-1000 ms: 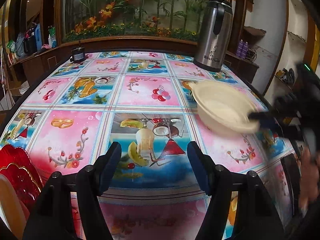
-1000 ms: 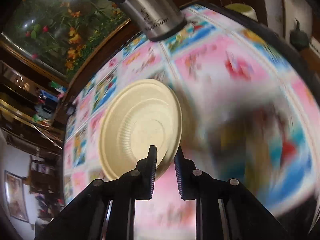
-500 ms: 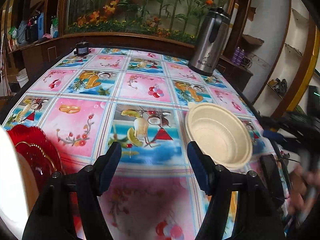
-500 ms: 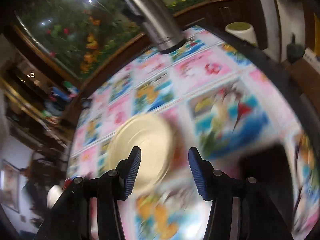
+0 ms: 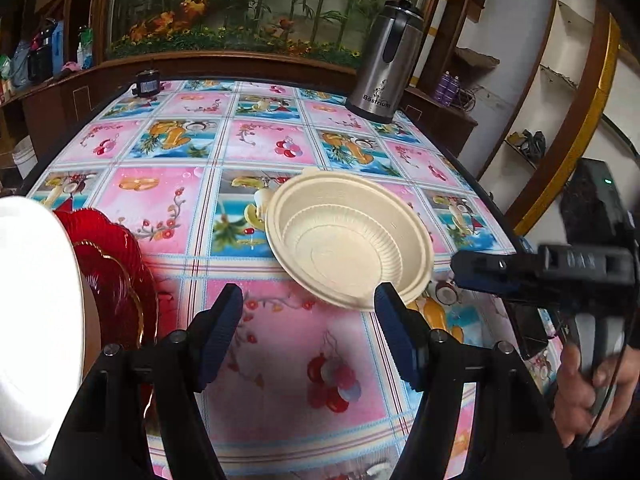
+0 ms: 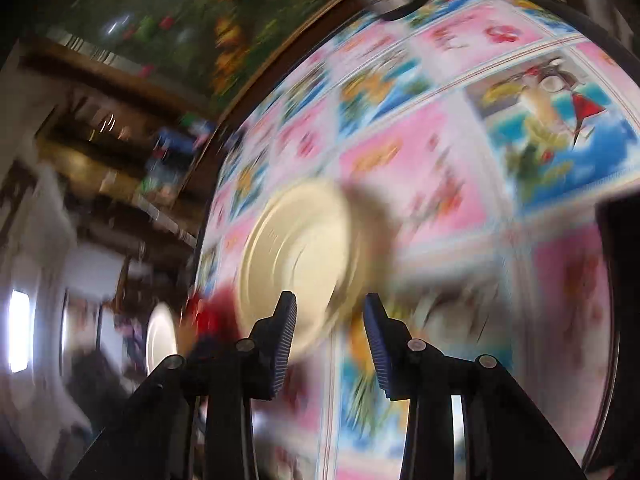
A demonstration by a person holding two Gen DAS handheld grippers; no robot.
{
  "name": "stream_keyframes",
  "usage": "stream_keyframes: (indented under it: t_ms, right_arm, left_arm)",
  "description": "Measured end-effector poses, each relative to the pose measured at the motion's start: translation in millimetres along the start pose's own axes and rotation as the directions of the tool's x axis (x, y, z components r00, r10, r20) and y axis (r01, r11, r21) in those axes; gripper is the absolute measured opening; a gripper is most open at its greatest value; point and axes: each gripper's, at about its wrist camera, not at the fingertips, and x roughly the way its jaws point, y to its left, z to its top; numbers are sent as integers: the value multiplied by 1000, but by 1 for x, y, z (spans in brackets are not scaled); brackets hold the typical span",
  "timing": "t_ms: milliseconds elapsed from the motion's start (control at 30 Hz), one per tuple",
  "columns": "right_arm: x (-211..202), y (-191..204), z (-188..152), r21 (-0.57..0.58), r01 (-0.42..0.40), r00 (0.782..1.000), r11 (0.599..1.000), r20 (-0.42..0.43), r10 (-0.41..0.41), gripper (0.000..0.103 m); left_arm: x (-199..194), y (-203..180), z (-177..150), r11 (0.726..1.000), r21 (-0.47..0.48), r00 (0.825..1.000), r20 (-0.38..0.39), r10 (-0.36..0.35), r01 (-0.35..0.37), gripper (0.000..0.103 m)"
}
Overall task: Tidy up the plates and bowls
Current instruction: 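Bring the beige bowl with the right gripper toward the left gripper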
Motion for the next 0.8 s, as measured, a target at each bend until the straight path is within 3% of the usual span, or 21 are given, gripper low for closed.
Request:
stream_keyframes:
  t_ms: [133, 233, 333, 433, 533, 667, 800]
  right_arm:
    - [-21, 29, -4, -183, 158, 984, 970, 106, -140, 38]
    - [-26, 36, 19, -205, 166, 979, 965, 151, -136, 38]
    - [-12, 48, 44, -262, 237, 964, 935, 185, -193, 38]
    - [7, 46, 63, -254, 244, 964, 936, 168, -206, 38]
    - [20, 39, 70, -234, 248, 963, 940, 161, -214, 38]
    - [30, 24, 80, -200, 276, 955, 940, 171, -244, 38]
    - [50, 19, 87, -227, 207, 976, 952, 117, -184, 37]
  left_arm:
    - [6, 7, -2, 997, -60, 998, -40, -47, 44, 68]
    - [15, 13, -3, 990, -122, 993, -82, -84, 74, 67]
    - [34, 18, -3, 973, -203, 981, -139, -138, 108, 66]
    - [48, 14, -2, 959, -248, 972, -152, -178, 137, 65]
    - [55, 7, 6, 974, -208, 980, -153, -127, 93, 64]
    - [60, 10, 9, 973, -217, 978, -170, -118, 80, 64]
    - [57, 13, 5, 971, -221, 973, -190, -131, 88, 64]
